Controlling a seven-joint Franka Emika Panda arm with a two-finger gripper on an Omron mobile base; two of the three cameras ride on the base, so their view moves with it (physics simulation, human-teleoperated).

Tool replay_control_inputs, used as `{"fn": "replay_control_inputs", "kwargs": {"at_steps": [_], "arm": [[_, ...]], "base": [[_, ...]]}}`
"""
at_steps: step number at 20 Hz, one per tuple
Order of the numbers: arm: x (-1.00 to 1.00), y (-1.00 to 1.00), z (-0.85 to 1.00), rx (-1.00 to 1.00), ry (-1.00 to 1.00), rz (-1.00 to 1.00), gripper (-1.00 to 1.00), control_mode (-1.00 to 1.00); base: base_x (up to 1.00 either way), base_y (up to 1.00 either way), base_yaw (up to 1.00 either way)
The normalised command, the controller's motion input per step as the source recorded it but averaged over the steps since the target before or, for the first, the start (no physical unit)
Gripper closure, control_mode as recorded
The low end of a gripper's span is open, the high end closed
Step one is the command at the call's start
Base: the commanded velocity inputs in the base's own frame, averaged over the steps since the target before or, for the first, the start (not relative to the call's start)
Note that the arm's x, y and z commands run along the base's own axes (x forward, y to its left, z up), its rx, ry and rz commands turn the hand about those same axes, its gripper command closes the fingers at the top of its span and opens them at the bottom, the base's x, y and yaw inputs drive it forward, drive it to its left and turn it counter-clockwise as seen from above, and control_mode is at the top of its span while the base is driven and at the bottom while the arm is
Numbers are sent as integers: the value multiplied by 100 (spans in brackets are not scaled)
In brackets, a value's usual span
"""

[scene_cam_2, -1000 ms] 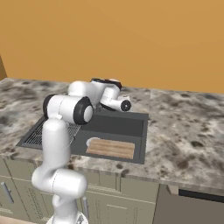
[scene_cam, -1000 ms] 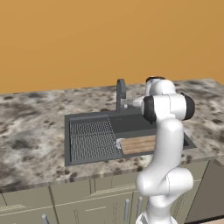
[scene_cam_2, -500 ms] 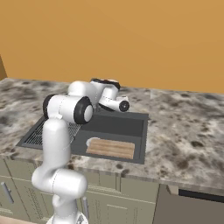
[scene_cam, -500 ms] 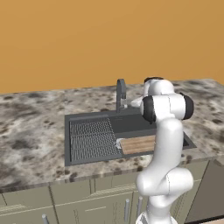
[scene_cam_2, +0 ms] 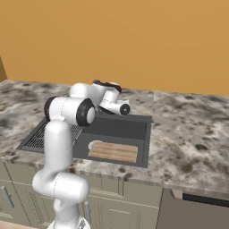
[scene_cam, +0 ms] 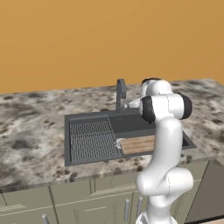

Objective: Turn on the sink faucet with hot water and rinse the cutting board for ten seconds, then turn off the faucet. Push the cutting board to reach the water if necessary.

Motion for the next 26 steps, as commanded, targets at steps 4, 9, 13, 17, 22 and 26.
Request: {"fn": "replay_control_inputs", "kwargs": {"at_steps": [4,9,13,17,22,26], "arm": [[9,3,-11,0,0,0,-100,-100],[11,1,-6,0,0,0,-100,-100],[16,8,-3,0,0,0,-100,-100],[17,15,-1,0,0,0,-100,-100],[17,15,-2,0,0,0,-100,-100],[18,14,-2,0,0,0,-100,-100]], "base": [[0,0,0],[0,0,0],[0,0,0],[0,0,0],[0,0,0],[0,0,0]]}}
